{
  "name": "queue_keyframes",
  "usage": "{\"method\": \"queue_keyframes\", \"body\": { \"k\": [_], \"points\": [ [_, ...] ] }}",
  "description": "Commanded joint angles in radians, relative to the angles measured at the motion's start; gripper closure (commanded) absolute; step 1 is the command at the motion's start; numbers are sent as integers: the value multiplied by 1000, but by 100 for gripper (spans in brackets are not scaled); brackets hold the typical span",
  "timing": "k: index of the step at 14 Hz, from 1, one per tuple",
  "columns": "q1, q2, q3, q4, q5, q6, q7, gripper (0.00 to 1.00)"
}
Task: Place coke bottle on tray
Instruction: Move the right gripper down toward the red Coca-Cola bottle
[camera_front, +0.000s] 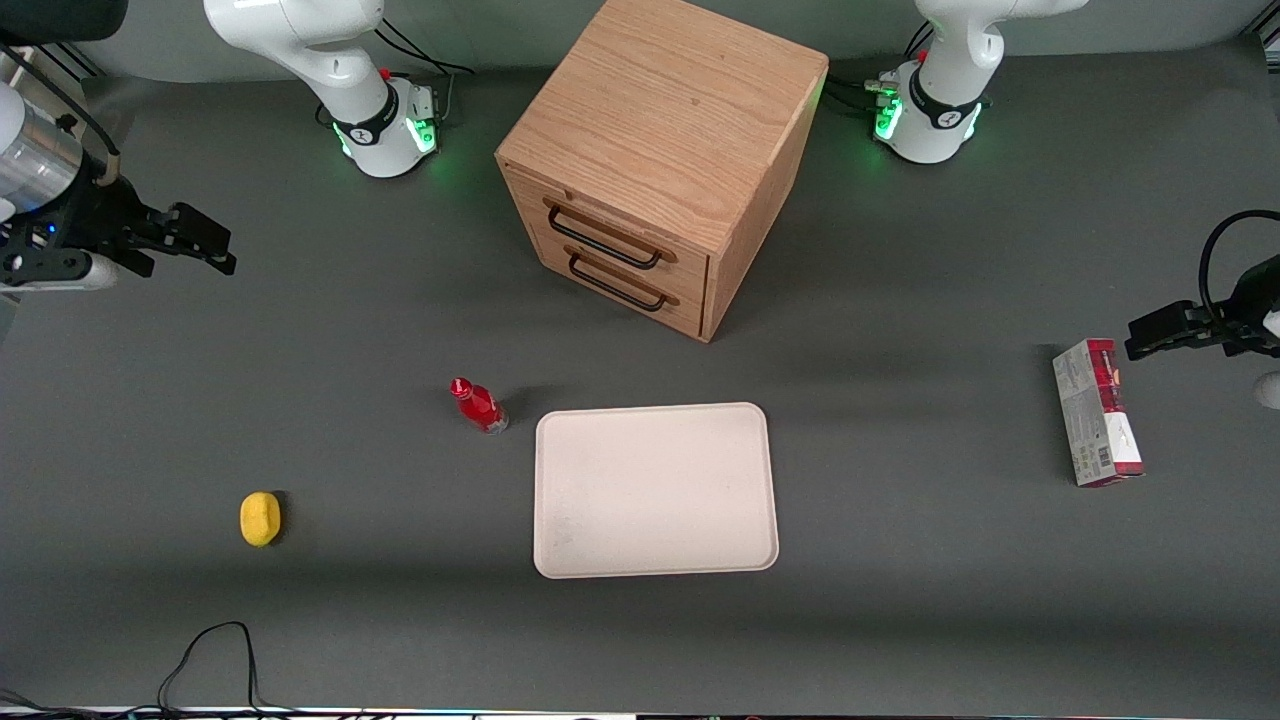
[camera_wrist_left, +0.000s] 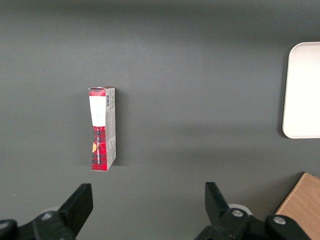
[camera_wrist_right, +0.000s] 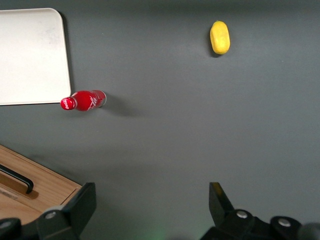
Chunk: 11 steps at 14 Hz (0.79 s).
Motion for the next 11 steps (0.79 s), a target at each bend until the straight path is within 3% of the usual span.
{"method": "queue_keyframes", "body": {
  "k": [1, 3, 6, 8, 11],
  "points": [
    [4, 27, -2, 51, 26, -37, 10, 0],
    [8, 104, 7, 144, 32, -38, 10, 0],
    [9, 265, 119, 322, 32, -41, 20, 0],
    [9, 407, 193, 463, 30, -40, 135, 0],
    [10, 515, 254, 496, 16, 16, 214, 0]
  ]
}}
